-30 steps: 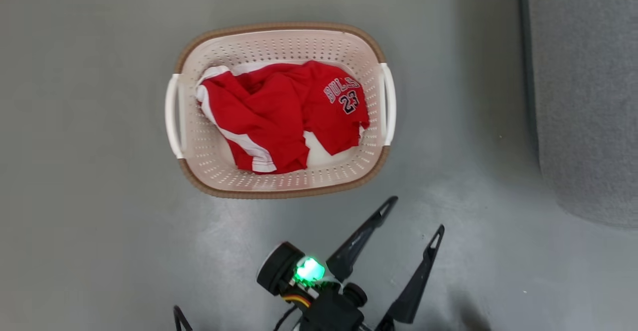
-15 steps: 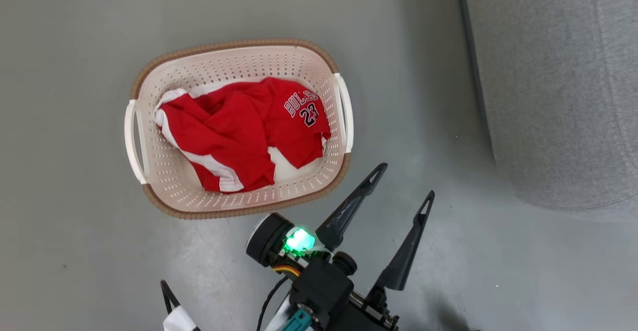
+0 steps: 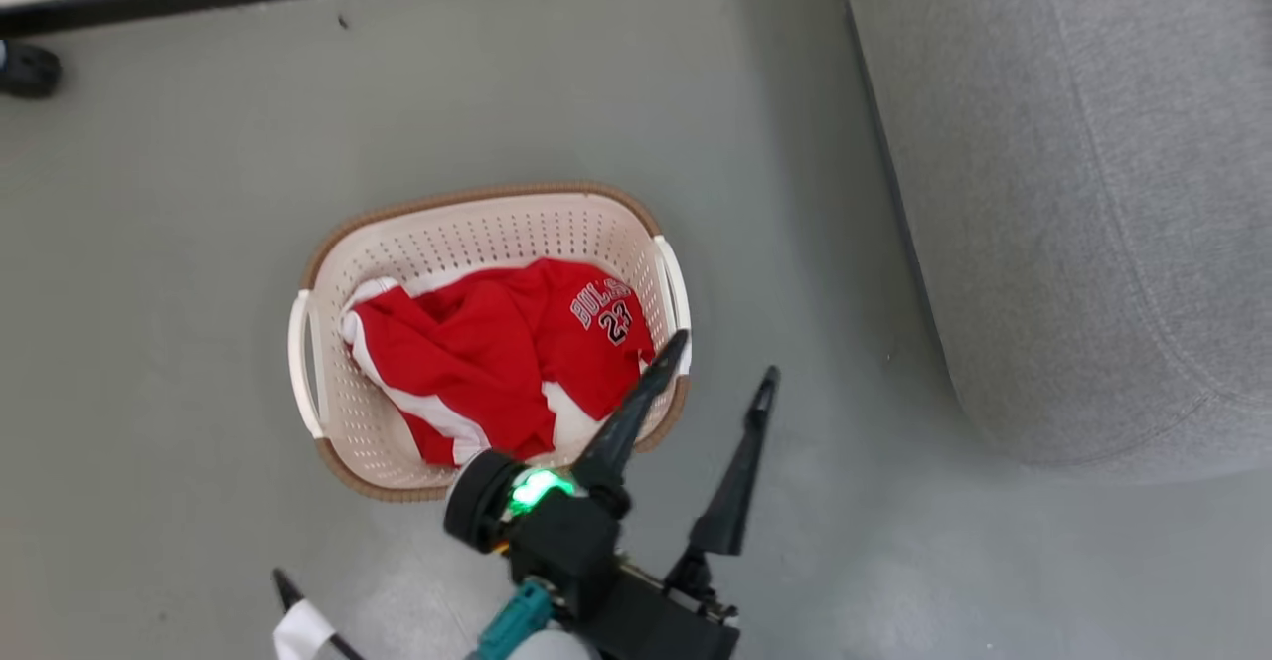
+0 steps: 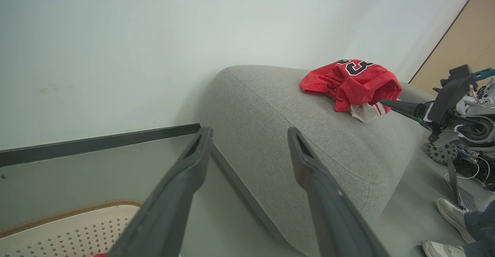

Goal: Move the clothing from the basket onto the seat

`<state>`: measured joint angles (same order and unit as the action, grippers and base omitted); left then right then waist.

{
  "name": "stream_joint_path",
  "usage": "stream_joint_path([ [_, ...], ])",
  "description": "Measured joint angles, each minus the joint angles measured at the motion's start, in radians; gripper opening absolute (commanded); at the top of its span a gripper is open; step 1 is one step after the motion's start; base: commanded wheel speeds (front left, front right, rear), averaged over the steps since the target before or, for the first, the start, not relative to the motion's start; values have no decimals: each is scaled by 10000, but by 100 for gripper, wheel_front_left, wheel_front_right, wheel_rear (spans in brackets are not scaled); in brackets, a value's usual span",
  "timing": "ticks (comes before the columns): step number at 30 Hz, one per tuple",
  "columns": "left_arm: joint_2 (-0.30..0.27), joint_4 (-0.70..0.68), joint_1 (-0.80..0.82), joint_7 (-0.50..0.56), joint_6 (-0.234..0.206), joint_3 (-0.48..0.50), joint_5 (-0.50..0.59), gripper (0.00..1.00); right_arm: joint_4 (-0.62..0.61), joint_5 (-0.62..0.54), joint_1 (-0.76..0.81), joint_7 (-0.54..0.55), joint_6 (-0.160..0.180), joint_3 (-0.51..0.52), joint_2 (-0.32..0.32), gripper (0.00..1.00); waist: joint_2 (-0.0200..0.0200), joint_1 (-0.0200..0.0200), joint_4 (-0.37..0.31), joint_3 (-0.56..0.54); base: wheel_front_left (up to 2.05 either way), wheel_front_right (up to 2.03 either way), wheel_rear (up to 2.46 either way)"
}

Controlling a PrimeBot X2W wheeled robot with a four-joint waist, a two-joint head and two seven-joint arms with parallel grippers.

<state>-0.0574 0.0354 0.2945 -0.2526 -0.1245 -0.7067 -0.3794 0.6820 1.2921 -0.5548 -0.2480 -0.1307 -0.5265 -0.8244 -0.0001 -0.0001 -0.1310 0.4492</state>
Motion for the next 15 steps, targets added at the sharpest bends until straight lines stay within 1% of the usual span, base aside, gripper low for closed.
stream_joint_path([
  [5,2,29,-680,0,0,736,-426,100,-757,-217,1034,-12,0,-228,324,100,-2,-1,69,-683,0,0,0],
  [9,17,232,-1127,0,0,1122,-585,100,-1312,-554,1856,-10,0,-84,667,100,-1,-2,197,-1240,0,0,0],
  [12,15,326,-1494,0,0,1532,-614,100,-1944,-1266,2283,-8,0,6,861,100,-2,-1,335,-1654,0,0,0],
  [15,17,355,-1737,0,0,1741,-686,100,-2575,-1956,2700,-8,0,171,1074,100,-1,-2,506,-2052,0,0,0],
])
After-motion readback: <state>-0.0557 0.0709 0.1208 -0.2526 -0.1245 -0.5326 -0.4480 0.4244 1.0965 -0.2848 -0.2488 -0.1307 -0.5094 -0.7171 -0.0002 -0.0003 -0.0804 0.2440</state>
